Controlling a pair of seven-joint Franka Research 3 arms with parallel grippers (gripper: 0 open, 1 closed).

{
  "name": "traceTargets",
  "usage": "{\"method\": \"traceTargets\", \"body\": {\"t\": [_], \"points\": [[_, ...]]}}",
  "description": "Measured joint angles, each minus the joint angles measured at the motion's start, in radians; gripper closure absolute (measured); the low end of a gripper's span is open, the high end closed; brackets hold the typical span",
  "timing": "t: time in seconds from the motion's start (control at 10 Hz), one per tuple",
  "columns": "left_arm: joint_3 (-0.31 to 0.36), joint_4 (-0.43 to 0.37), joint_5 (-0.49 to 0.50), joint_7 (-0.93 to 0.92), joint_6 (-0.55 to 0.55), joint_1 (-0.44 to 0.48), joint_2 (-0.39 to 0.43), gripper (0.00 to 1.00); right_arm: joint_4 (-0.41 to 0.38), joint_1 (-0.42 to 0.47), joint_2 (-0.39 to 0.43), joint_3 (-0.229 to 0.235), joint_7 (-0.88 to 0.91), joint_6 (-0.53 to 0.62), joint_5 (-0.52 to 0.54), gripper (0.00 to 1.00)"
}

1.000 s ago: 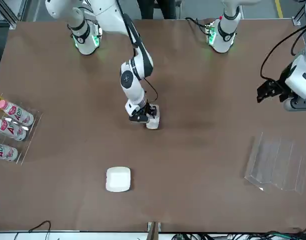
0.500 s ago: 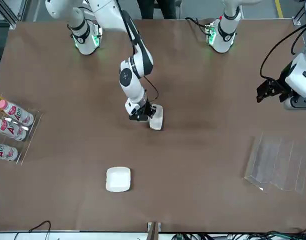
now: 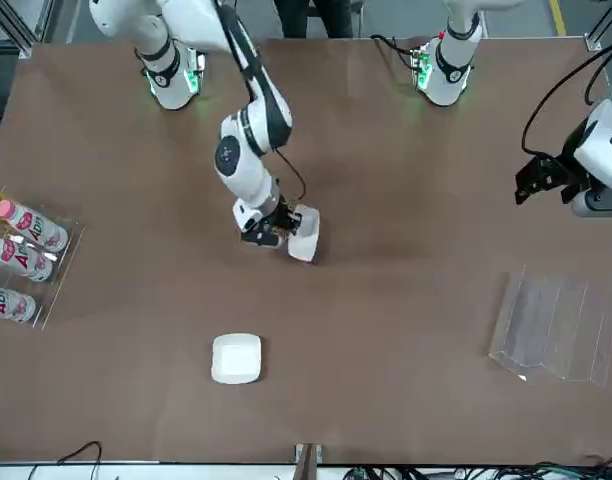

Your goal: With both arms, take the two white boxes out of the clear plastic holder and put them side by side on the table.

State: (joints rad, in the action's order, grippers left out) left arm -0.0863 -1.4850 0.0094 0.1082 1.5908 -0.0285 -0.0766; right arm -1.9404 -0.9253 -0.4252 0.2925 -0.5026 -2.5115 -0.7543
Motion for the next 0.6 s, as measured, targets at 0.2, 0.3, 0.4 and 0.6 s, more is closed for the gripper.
{"method": "traceTargets", "body": {"t": [0.2,0.3,0.4,0.6], "points": [[0.0,0.002,0.0,0.0,0.0,0.0,0.0,0.0,-0.067,0.092,0.12,0.009,-0.122,0.024,-0.001,0.98],[0.0,0.005,0.0,0.0,0.0,0.001,0.0,0.0,-0.096,0.116,0.159,0.024,-0.149,0.023,-0.001,0.98],[0.0,0.006,0.0,0.0,0.0,0.001,0.0,0.0,-0.113,0.147,0.176,0.048,-0.163,0.021,-0.001,0.98],[0.004,0.007,0.0,0.0,0.0,0.006,0.0,0.0,-0.126,0.267,0.177,0.072,-0.209,0.015,-0.002,0.98]]}}
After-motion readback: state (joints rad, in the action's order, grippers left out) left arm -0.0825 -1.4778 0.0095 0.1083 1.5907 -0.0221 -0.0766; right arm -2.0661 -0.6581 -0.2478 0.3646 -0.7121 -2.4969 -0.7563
